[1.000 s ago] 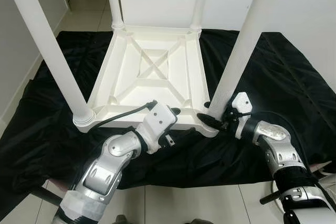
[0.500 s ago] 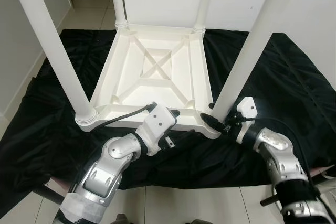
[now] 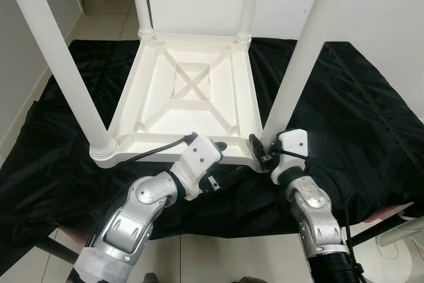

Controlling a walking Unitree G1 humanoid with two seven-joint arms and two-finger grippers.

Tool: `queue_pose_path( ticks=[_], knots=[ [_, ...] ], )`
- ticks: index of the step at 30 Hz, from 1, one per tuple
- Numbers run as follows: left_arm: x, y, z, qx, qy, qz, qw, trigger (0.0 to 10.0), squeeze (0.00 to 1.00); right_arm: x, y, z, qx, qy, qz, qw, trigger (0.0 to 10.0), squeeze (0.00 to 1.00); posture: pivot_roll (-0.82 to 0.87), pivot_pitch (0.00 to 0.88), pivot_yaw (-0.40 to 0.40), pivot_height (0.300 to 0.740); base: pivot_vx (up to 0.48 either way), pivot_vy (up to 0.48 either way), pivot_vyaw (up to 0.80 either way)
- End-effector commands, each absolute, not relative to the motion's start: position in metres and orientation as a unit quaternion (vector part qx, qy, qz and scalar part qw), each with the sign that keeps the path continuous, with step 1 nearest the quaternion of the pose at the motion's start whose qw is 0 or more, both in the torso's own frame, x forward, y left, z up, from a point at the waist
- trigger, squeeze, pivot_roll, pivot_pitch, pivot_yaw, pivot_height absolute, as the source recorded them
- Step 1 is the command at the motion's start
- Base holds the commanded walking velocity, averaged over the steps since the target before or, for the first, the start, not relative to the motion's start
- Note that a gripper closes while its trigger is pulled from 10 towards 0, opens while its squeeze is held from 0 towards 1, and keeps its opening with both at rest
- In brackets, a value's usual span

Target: Building children table

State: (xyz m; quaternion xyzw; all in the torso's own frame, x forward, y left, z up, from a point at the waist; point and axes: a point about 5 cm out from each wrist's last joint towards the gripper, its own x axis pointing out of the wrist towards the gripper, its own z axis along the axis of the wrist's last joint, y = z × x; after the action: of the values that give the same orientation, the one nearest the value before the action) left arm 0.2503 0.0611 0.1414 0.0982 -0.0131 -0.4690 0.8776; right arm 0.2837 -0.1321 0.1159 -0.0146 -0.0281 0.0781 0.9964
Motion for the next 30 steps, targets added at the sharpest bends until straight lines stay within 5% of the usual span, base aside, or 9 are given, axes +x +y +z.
queue_pose_path(
  ticks=[1, 5, 6, 10, 11, 15, 16, 17, 30],
  knots=[
    [0.249, 0.06, 0.142, 0.096, -0.012, -0.474, 0.875, 10.0, 0.0, 0.283, -0.131, 0.105, -0.02, 0.007, 0.063, 0.998, 10.0, 0.0, -0.03, 0.0, 0.002, 0.74, 0.0, 0.0, 0.0],
    [0.249, 0.06, 0.142, 0.095, -0.011, -0.472, 0.876, 10.0, 0.0, 0.284, -0.123, 0.109, -0.007, -0.001, 0.066, 0.998, 10.0, 0.0, -0.03, 0.0, 0.0, 0.74, 0.0, 0.0, 0.0],
    [0.249, 0.06, 0.142, 0.095, -0.011, -0.471, 0.877, 10.0, 0.0, 0.283, -0.123, 0.113, 0.0, -0.01, 0.075, 0.997, 10.0, 0.8, -0.03, 0.0, -0.006, 0.74, 0.0, 0.0, 0.0],
    [0.249, 0.06, 0.142, 0.095, -0.012, -0.47, 0.877, 10.0, 0.0, 0.282, -0.123, 0.115, 0.004, -0.016, 0.081, 0.997, 10.0, 0.8, -0.03, 0.0, -0.006, 0.74, 0.0, 0.0, 0.0],
    [0.249, 0.059, 0.142, 0.095, -0.012, -0.47, 0.878, 10.0, 0.0, 0.281, -0.128, 0.119, 0.007, -0.028, 0.098, 0.995, 10.0, 1.0, -0.03, 0.0, -0.015, 0.74, 0.0, 0.0, 0.0],
    [0.25, 0.059, 0.142, 0.093, -0.012, -0.467, 0.879, 10.0, 0.0, 0.276, -0.147, 0.122, 0.006, -0.039, 0.141, 0.989, 10.0, 1.0, -0.03, 0.0, -0.017, 0.74, 0.0, 0.0, 0.0],
    [0.25, 0.059, 0.142, 0.093, -0.012, -0.465, 0.88, 10.0, 0.0, 0.273, -0.152, 0.122, -0.002, -0.036, 0.158, 0.987, 10.0, 0.81, -0.03, 0.0, -0.019, 0.74, 0.0, 0.0, 0.0],
    [0.25, 0.06, 0.142, 0.093, -0.012, -0.465, 0.88, 10.0, 0.0, 0.27, -0.156, 0.121, -0.011, -0.032, 0.187, 0.982, 10.0, 0.0, -0.03, 0.0, -0.017, 0.74, 0.0, 0.0, 0.0],
    [0.254, 0.06, 0.144, 0.1, -0.017, -0.468, 0.878, 10.0, 0.0, 0.273, -0.194, 0.117, -0.099, 0.006, 0.342, 0.935, 10.0, 0.0, -0.04, 0.0, 0.005, 0.74, 0.0, 0.0, 0.0]
  ],
)
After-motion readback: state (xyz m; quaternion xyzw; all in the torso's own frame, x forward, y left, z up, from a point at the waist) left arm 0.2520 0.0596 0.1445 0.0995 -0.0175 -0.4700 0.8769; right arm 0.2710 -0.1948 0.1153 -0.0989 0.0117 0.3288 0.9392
